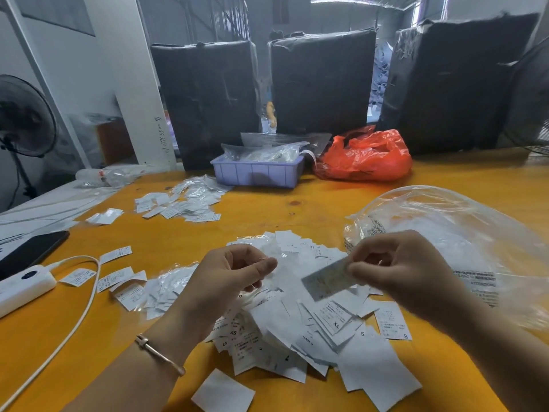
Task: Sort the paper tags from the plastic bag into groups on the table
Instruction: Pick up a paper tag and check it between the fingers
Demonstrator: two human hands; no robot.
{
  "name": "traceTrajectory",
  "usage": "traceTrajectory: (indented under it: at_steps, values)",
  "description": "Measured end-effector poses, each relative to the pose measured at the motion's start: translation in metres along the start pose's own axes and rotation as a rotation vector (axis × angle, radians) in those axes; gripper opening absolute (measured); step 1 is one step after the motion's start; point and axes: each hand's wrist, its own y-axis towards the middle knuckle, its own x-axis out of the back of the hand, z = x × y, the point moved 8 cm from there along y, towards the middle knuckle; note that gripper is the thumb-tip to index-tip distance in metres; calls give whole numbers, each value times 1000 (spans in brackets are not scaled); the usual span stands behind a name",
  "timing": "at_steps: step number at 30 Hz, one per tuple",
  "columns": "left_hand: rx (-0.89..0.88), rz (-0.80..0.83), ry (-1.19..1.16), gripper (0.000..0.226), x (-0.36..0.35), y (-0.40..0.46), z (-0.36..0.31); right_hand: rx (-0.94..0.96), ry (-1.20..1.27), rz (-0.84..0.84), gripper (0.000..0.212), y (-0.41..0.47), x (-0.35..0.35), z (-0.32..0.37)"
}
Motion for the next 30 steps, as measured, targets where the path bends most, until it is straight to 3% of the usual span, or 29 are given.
traceTrajectory:
  at_steps: [3, 6, 10, 12, 21, 30]
  values:
    - [-19, 4, -23, 38, -1, -1, -2, -167, 293, 4, 11, 1, 3, -15]
    - [-25, 14, -66, 42, -3, -1, -5, -276, 433, 12, 8, 1, 1, -24]
    - [-42, 35, -76, 37, -6, -4, -9, -316, 485, -20, 38, 1, 1, -25]
    - [-60, 46, -66, 29, -7, -6, -11, -318, 522, -30, 39, 1, 1, -24]
    - [-144, 60, -68, 31, -12, -9, -19, -191, 624, -113, 12, 2, 8, -21]
    - [-155, 171, 32, 16, -27, -14, -18, 157, 495, -244, 3, -7, 22, 17]
